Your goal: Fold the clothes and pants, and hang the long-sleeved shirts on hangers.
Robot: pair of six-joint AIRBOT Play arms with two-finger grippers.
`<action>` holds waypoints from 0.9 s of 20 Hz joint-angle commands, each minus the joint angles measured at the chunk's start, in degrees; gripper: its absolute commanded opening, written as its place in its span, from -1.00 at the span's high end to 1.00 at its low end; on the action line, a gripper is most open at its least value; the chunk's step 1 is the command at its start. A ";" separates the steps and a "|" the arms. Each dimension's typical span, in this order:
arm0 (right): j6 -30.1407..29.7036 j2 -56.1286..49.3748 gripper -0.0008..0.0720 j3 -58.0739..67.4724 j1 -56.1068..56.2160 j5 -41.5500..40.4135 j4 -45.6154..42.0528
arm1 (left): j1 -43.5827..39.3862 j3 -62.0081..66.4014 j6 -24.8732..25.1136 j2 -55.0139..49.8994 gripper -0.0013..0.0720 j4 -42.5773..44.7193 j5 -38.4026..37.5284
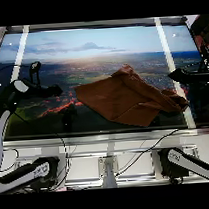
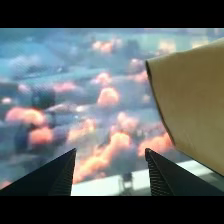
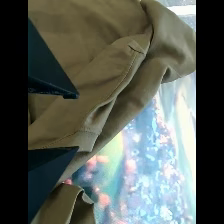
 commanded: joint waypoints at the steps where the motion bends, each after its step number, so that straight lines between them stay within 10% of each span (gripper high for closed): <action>1: 0.00 0.00 0.05 0.07 0.02 0.02 0.02 | 0.02 0.02 -0.17 -3.50 -0.80 -5.64 1.09; 18: 0.00 0.00 0.05 0.07 0.02 0.02 0.02 | -4.94 9.29 13.38 -23.06 -0.81 -20.09 1.53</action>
